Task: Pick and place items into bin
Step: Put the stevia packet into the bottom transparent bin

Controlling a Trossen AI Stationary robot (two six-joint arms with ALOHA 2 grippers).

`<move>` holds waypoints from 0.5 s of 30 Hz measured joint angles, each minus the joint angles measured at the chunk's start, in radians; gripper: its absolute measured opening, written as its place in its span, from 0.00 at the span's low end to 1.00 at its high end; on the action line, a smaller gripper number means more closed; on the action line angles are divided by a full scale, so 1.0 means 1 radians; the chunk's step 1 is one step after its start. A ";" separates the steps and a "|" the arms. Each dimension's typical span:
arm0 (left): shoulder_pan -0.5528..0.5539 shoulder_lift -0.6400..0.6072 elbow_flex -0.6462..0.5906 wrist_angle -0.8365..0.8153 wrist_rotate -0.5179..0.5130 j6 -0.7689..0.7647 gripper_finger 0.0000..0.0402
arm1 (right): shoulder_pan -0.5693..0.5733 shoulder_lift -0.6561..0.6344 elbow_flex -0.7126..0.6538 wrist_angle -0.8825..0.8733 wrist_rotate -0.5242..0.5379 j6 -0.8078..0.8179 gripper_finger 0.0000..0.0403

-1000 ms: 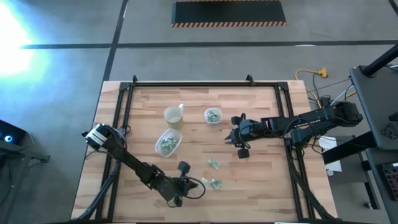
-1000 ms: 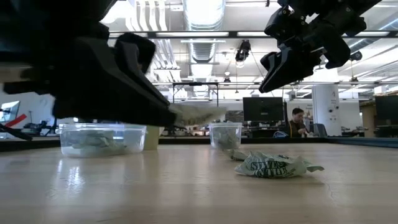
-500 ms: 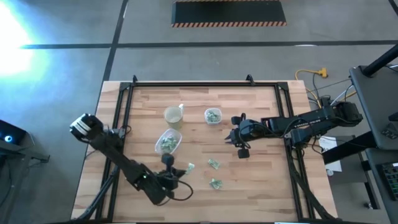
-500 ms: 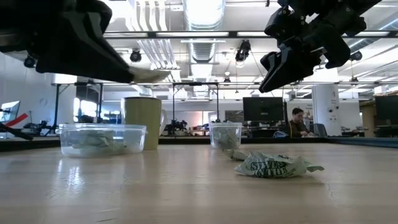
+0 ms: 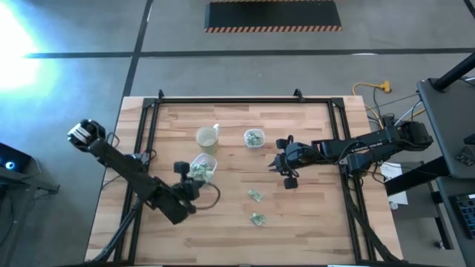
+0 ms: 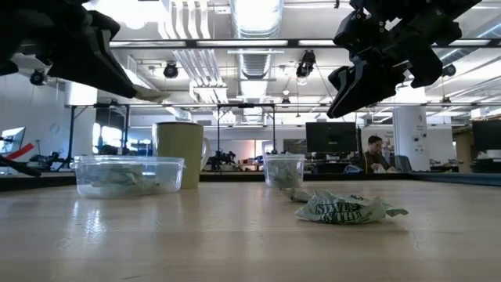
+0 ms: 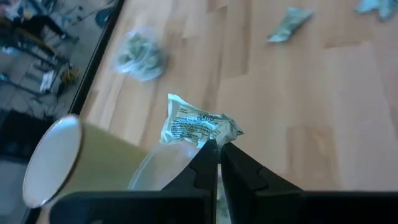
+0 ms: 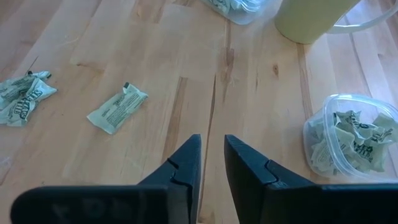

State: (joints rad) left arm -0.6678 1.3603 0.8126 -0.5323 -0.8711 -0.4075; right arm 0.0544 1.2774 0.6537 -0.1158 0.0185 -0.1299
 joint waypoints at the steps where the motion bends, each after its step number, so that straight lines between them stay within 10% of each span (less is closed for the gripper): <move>1: 0.007 -0.023 -0.015 0.000 0.000 -0.008 0.00 | 0.000 0.000 0.000 0.000 0.000 0.000 0.15; 15: 0.053 -0.068 -0.190 0.050 0.005 -0.110 0.00 | 0.000 0.000 -0.002 0.002 0.000 0.000 0.15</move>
State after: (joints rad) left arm -0.6144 1.2925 0.6228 -0.4824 -0.8658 -0.5179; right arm 0.0544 1.2770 0.6521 -0.1135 0.0189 -0.1299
